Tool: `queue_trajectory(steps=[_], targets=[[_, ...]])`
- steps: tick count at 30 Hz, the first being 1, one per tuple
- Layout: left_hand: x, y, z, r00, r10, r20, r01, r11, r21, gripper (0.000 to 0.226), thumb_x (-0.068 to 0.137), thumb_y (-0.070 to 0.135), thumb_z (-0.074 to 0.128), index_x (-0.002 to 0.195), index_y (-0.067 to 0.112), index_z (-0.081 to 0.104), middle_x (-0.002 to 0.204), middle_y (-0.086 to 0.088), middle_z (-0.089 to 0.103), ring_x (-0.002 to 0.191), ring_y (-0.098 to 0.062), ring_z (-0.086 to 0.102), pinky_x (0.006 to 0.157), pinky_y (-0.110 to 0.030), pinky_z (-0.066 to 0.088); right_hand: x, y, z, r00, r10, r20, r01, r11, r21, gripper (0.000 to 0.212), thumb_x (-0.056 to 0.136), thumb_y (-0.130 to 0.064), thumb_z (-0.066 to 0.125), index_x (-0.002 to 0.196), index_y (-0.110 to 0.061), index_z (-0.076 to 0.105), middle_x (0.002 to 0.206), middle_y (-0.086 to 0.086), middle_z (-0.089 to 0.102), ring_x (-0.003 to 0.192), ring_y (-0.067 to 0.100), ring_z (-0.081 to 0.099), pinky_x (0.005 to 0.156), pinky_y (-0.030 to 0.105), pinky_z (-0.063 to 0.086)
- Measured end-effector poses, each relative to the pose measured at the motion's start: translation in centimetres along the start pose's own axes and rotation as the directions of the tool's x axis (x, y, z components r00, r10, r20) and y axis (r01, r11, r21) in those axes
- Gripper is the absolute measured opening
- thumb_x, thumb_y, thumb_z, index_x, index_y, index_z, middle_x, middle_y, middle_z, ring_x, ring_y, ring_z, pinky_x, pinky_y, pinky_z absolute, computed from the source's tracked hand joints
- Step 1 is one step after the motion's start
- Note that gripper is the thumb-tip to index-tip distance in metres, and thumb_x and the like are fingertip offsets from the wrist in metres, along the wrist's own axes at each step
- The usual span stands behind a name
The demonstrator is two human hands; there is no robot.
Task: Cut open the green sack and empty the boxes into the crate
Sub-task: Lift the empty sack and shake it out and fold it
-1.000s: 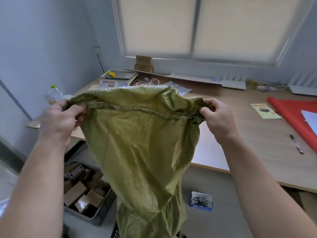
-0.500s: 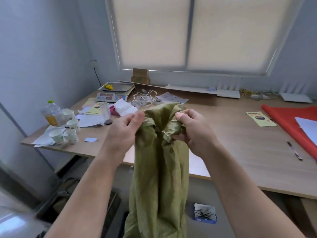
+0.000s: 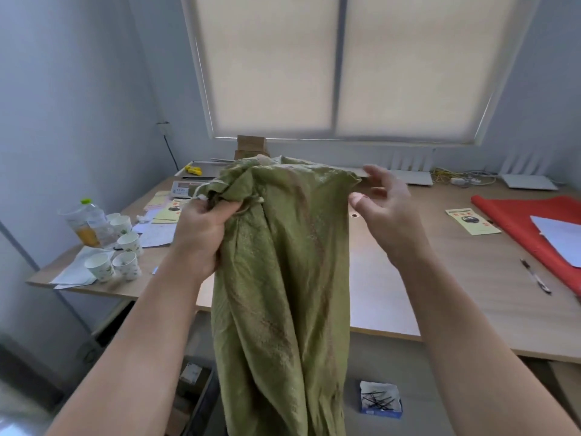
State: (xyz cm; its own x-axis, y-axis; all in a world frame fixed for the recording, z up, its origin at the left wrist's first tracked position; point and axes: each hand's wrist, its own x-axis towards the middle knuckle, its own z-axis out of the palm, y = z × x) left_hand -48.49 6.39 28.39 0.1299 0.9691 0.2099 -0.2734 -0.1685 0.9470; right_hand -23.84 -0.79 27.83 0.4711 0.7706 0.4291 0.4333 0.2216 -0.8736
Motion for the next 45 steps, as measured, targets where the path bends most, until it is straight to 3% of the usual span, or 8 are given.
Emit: queue_trajectory(steps=[3, 10, 18, 22, 26, 32, 40, 45], targets=[[0.6, 0.3, 0.2, 0.996, -0.085, 0.009, 0.085, 0.990, -0.110, 0.013, 0.093, 0.008, 0.059, 0.097, 0.008, 0.072, 0.093, -0.013, 0.077, 0.088, -0.027, 0.074, 0.072, -0.038, 0.060, 0.2, 2.1, 0.1, 0.946, 0.241, 0.216, -0.270, 0.955, 0.120, 0.102, 0.066, -0.047, 0.076, 0.154, -0.037, 0.026, 0.139, 0.007, 0.049, 0.127, 0.019, 0.051, 0.103, 0.036, 0.046], [2.5, -0.6, -0.3, 0.964, -0.255, 0.077, 0.263, 0.956, -0.128, 0.020, 0.097, 0.024, 0.054, 0.101, 0.016, 0.073, 0.104, -0.010, 0.076, 0.096, -0.025, 0.073, 0.083, -0.041, 0.056, -0.3, 3.2, 2.8, 0.931, 0.291, 0.223, -0.362, 0.819, 0.445, 0.019, 0.094, -0.003, 0.062, 0.109, -0.012, 0.056, 0.094, 0.008, 0.071, 0.083, 0.023, 0.070, 0.075, 0.040, 0.058], [3.8, -0.7, -1.8, 0.946, -0.325, 0.015, 0.324, 0.936, -0.135, 0.025, 0.098, 0.025, 0.055, 0.100, 0.006, 0.071, 0.087, -0.013, 0.077, 0.075, -0.026, 0.075, 0.058, -0.034, 0.059, -0.7, 2.5, 2.1, 0.928, 0.055, 0.369, -0.273, 0.775, 0.571, 0.049, 0.090, 0.003, 0.063, 0.121, -0.029, 0.045, 0.108, 0.007, 0.064, 0.080, 0.020, 0.065, 0.066, 0.032, 0.057], [3.8, -0.9, -1.6, 0.935, -0.334, 0.115, 0.352, 0.911, -0.213, 0.043, 0.101, 0.021, 0.043, 0.079, 0.013, 0.078, 0.071, -0.007, 0.074, 0.064, -0.019, 0.073, 0.054, -0.027, 0.058, -0.7, 2.3, 2.0, 0.776, 0.012, 0.631, -0.076, 0.994, 0.073, 0.102, 0.063, -0.025, 0.087, 0.145, -0.056, 0.034, 0.152, -0.010, 0.036, 0.139, 0.011, 0.042, 0.111, 0.032, 0.041], [4.1, -1.0, -2.0, 0.904, -0.397, 0.155, 0.423, 0.884, -0.198, 0.032, 0.100, 0.013, 0.041, 0.088, 0.003, 0.068, 0.073, -0.013, 0.068, 0.060, -0.021, 0.071, 0.053, -0.026, 0.058, -0.9, 1.5, 3.2, 0.694, 0.189, 0.695, 0.108, 0.927, -0.360, 0.065, 0.061, -0.044, 0.075, 0.125, -0.044, 0.060, 0.123, -0.002, 0.055, 0.114, 0.017, 0.055, 0.096, 0.036, 0.050], [4.3, -2.1, -3.8, 0.914, -0.406, -0.001, 0.397, 0.894, 0.209, 0.077, 0.089, 0.017, 0.068, 0.153, 0.022, 0.025, 0.131, -0.005, 0.046, 0.092, -0.023, 0.063, 0.068, -0.036, 0.055, -0.5, 1.3, 2.6, 0.832, 0.094, 0.547, 0.123, 0.930, -0.347, 0.006, 0.076, -0.024, 0.062, 0.071, -0.023, 0.065, 0.086, 0.000, 0.055, 0.084, 0.019, 0.056, 0.073, 0.036, 0.043], [2.0, -0.6, -4.6, 0.863, -0.192, 0.466, -0.102, 0.838, 0.535, 0.096, 0.038, 0.084, 0.070, 0.127, 0.057, 0.049, 0.158, 0.022, 0.005, 0.137, -0.003, 0.020, 0.108, -0.030, 0.031, -0.1, 0.8, 3.5, 0.957, 0.056, 0.284, 0.014, 0.971, -0.239, 0.015, 0.082, -0.015, 0.057, 0.076, -0.012, 0.071, 0.104, -0.006, 0.065, 0.095, 0.014, 0.058, 0.085, 0.032, 0.046], [1.3, -1.5, -4.9, 0.834, -0.299, 0.464, -0.241, 0.559, 0.794, 0.080, 0.049, 0.062, 0.075, 0.123, 0.036, 0.063, 0.128, 0.022, 0.058, 0.116, -0.001, 0.055, 0.105, -0.032, 0.042, -0.1, 1.3, 3.6, 0.994, 0.078, 0.077, -0.066, 0.987, -0.149, 0.007, 0.074, -0.027, 0.060, 0.077, -0.022, 0.063, 0.069, -0.004, 0.062, 0.073, 0.020, 0.058, 0.069, 0.036, 0.048]])
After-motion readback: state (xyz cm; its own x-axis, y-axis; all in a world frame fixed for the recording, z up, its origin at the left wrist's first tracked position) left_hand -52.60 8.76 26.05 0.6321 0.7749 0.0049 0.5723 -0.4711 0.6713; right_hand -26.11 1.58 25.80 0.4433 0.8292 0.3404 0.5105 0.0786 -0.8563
